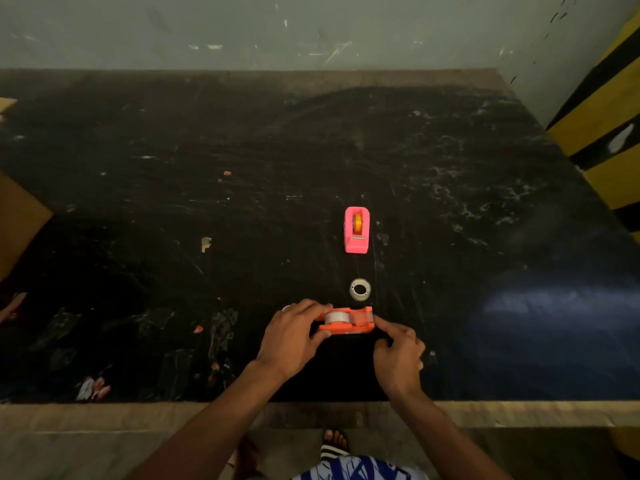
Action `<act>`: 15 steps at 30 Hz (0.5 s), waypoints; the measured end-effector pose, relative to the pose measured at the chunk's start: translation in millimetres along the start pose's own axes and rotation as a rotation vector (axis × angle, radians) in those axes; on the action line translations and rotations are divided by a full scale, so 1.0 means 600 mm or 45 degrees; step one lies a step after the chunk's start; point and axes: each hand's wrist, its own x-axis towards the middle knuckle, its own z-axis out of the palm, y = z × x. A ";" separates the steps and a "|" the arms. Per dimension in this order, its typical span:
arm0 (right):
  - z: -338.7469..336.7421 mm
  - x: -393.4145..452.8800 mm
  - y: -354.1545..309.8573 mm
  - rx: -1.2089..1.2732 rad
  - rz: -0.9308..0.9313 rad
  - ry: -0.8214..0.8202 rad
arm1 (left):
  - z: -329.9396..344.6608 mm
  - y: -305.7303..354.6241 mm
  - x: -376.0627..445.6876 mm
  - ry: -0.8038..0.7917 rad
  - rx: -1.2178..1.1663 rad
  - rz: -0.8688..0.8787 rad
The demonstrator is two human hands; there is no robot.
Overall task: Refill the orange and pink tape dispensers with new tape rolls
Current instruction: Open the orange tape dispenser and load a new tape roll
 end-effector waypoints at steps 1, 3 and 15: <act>-0.001 -0.001 -0.002 -0.013 0.011 -0.046 | 0.001 -0.001 0.000 0.003 -0.001 -0.001; -0.003 -0.002 -0.005 -0.047 0.019 -0.125 | 0.003 -0.002 -0.002 0.007 -0.003 -0.005; -0.013 0.038 -0.017 -0.590 -0.829 -0.204 | -0.003 -0.024 -0.022 -0.059 0.070 0.067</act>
